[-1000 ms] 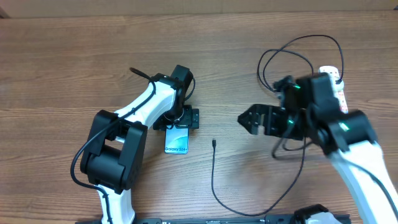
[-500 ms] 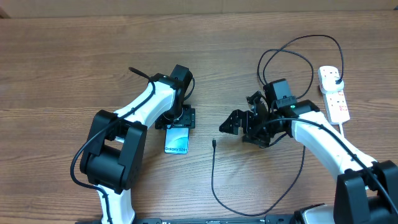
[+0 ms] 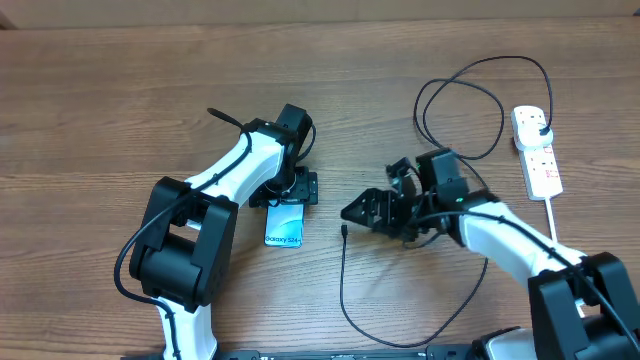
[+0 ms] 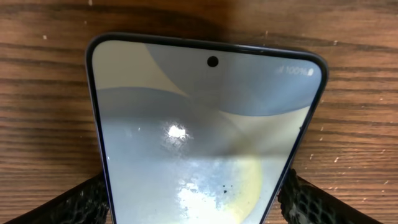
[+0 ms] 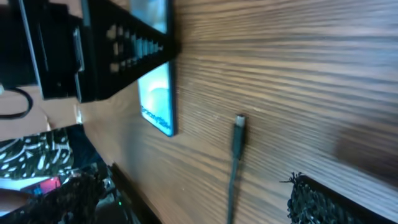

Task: Plug charger to phone and switch on socket

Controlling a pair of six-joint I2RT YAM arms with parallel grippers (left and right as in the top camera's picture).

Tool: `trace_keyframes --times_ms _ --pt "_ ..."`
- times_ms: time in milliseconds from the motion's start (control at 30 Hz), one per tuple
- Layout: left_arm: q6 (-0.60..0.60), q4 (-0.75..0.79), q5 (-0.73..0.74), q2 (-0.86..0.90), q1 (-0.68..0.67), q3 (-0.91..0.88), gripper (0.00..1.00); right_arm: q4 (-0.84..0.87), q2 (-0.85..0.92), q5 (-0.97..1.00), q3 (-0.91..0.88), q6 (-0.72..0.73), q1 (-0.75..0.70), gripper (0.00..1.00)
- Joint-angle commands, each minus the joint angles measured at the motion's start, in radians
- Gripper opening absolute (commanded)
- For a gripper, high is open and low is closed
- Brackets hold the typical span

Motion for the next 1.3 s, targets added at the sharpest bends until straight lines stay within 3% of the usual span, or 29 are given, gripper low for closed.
trace_keyframes --times_ms 0,133,267,600,767,933,1033,1267 --pt "-0.003 0.045 0.016 0.092 -0.001 -0.049 0.89 0.087 -0.002 -0.020 -0.035 0.113 0.078 1.00" --pt "-0.003 0.045 0.016 0.092 -0.001 -0.049 0.89 0.174 -0.002 0.021 -0.036 0.160 0.169 1.00" --pt "-0.003 0.043 0.016 0.092 -0.001 -0.049 0.87 0.188 -0.002 0.195 -0.036 0.270 0.254 1.00" --pt "0.003 0.037 0.034 0.092 -0.001 -0.049 0.80 0.203 0.009 0.253 -0.056 0.258 0.304 1.00" --pt "0.102 0.003 0.198 0.092 0.019 -0.044 0.76 0.224 0.010 0.245 -0.058 0.263 0.304 1.00" --pt "0.283 -0.047 0.500 0.092 0.055 -0.044 0.77 0.257 0.010 0.235 -0.058 0.264 0.304 1.00" --pt "0.320 -0.094 0.620 0.092 0.080 -0.044 0.78 0.312 0.010 0.236 -0.058 0.282 0.304 0.99" --pt "0.375 -0.147 0.798 0.092 0.094 -0.044 0.78 0.363 0.011 0.282 -0.059 0.348 0.304 0.88"
